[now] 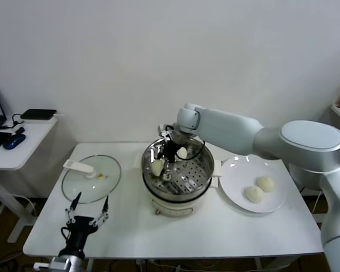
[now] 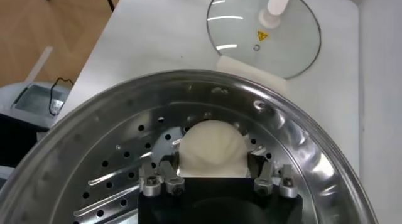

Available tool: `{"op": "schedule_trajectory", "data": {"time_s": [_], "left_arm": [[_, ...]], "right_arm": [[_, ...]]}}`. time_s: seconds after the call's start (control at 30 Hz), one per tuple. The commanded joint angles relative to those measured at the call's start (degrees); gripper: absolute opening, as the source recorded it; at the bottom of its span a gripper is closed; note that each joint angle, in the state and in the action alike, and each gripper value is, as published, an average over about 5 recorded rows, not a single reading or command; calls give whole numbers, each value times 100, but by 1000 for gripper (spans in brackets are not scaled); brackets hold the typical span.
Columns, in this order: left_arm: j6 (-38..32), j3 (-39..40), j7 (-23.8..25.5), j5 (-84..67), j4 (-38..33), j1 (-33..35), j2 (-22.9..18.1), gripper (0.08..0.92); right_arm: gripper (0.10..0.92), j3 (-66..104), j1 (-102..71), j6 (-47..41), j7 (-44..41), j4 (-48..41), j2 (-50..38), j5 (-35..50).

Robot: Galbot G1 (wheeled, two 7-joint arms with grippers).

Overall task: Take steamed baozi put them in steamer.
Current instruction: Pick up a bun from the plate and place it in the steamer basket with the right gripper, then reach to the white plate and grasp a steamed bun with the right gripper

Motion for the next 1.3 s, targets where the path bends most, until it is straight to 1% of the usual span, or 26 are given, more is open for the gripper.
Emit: {"op": "schedule_trajectory", "data": {"time_s": [0.03,0.13,0.33,0.63,0.77,1.0,1.1,1.3], "left_arm": [[-7,-1,-1,7,-2,5,-19,823],[-2,1,-1,14,-7,0,-24,823],[14,5,0,22,-33,-6,-28,823],[21,44,1,34,16,-24,-4,823],[-19,85,-55,24,32,-42,34,823],[-59,134,-149,14,27,-77,74,823],[-39,140,-131,28,19,-82,82,823],[-9,158,-123,34,19,-69,60,823]], "right_arm": [[799,15,15,15,-9,25,-14,-65],[820,15,86,12,-21,121,-90,-40],[823,-108,490,18,-116,633,-500,147],[823,-695,1840,219,-346,1983,-1910,651],[823,-1123,2393,418,-505,2481,-2501,635],[823,-1656,2747,844,-779,2902,-3396,-239],[823,-1743,2661,946,-869,2970,-3772,-643],[823,-1712,2185,1104,-935,2925,-4415,-1751]]}}
